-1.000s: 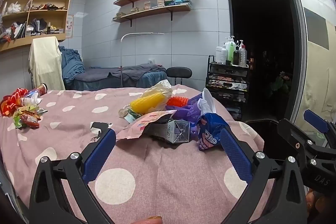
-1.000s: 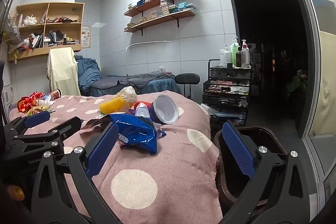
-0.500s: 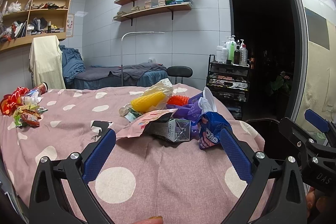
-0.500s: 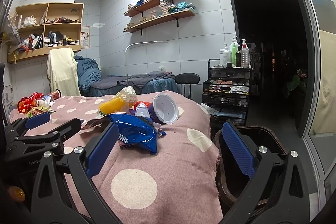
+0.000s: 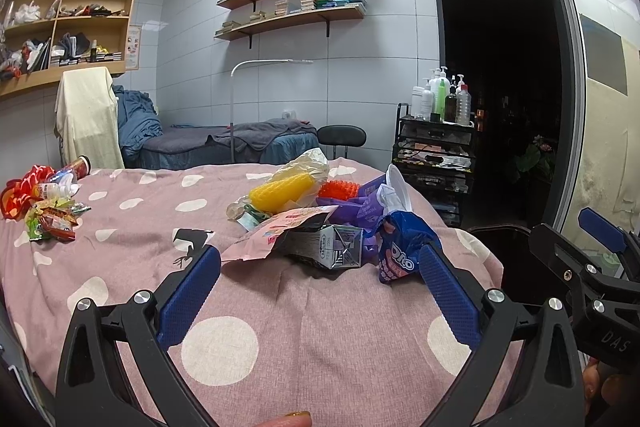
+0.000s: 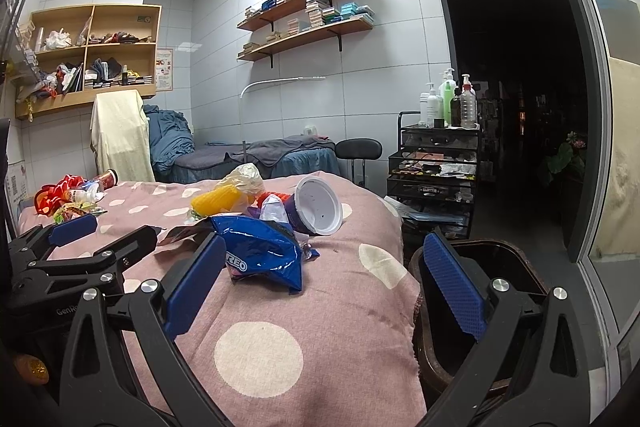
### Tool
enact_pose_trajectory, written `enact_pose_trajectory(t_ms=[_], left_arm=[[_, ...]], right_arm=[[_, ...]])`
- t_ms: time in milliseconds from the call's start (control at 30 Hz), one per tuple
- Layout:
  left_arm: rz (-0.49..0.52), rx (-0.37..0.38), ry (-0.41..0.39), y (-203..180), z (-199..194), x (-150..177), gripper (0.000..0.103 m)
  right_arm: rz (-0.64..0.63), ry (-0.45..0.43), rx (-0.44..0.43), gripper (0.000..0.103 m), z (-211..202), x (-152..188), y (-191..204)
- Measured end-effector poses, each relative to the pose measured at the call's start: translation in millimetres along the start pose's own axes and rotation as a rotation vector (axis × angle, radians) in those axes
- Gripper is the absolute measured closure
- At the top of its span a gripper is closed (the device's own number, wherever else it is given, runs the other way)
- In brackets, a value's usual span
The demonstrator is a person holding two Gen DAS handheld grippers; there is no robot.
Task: Collect trash
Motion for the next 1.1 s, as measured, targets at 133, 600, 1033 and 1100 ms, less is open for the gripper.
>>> enact_pose_trajectory(t_ms=[133, 600, 1033, 1100], left_arm=[[0.000, 0.000, 0.000, 0.3, 0.1, 0.1, 0.005], [0.000, 0.000, 0.002, 0.4, 0.1, 0.2, 0.005], [0.000, -0.001, 0.004, 1.3, 0.6, 1.3, 0.005], [-0.001, -0.002, 0.005, 1.7, 0.6, 1.6, 0.005]], right_arm=[[0.000, 0.001, -0.001, 0.005, 0.1, 0.3, 2.0], [0.001, 0.003, -0.001, 0.005, 0.7, 0.3, 1.1], [0.003, 0.005, -0.003, 0.005, 1.2, 0.8, 0.9], [0.005, 0.013, -0.008, 0.005, 2.6, 2.3, 3.0]])
Point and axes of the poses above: each gripper's, at about its wrist camera, not at the fingertips, and z roughly the way its jaws point, y to its left, x to its underside, the point moved 8 cm from there along z, roughly the way its jaws point, and after that the axes turned 10 degrees about -z, right-handed, at the moved point
